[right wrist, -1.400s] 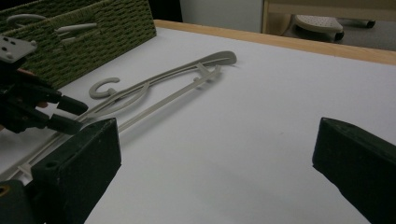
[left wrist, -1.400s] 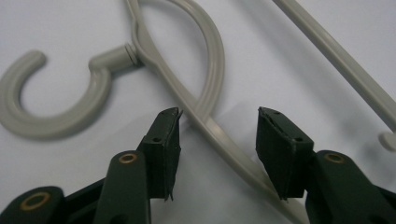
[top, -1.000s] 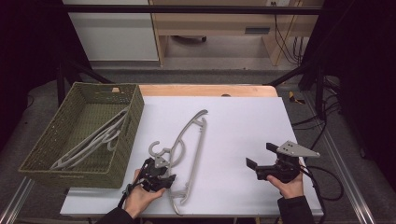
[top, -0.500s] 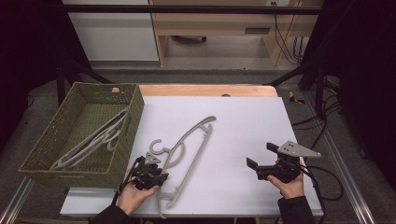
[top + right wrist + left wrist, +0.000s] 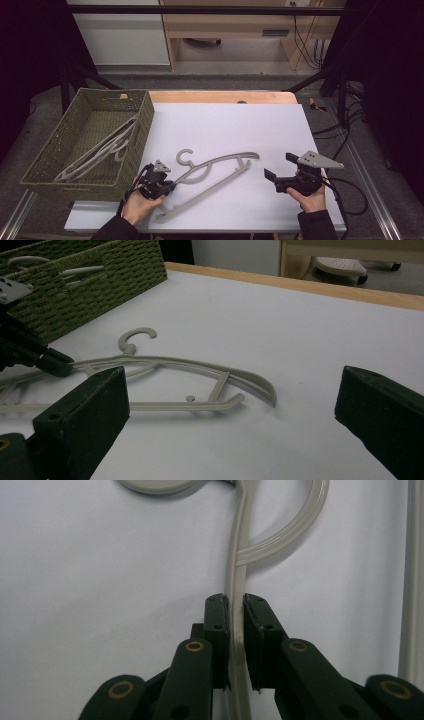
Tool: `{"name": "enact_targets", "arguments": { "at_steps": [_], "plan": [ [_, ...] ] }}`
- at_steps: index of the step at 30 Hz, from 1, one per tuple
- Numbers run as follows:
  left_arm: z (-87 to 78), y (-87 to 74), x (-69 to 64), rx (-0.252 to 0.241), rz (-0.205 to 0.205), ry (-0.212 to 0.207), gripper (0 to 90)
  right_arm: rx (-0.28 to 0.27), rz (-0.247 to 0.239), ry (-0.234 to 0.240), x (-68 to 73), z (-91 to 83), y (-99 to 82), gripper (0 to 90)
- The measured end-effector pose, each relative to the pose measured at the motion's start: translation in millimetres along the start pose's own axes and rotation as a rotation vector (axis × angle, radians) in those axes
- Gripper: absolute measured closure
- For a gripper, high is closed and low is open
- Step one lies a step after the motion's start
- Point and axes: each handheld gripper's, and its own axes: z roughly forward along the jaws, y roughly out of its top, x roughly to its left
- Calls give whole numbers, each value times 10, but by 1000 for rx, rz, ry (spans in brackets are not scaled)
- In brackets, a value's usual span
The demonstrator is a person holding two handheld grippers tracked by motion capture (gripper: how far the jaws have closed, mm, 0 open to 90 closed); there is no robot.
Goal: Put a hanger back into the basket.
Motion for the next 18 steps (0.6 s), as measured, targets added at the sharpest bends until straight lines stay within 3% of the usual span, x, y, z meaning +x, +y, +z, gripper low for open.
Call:
{"name": "enact_targets", "arguments": {
  "at_steps": [3, 8, 13, 18],
  "plan": [
    [-4, 13, 0, 16, 24, 2, 795, -3, 3, 3, 6, 1, 2, 13],
    [-25, 5, -16, 41, 29, 2, 700, -4, 6, 2, 2, -10, 5, 13],
    [-24, -15, -91, 48, 46, 48, 696, 0, -1, 1, -1, -17, 4, 13],
    [-21, -1, -93, 60, 32, 49, 723, -2, 7, 1, 3, -8, 5, 13]
  ]
}}
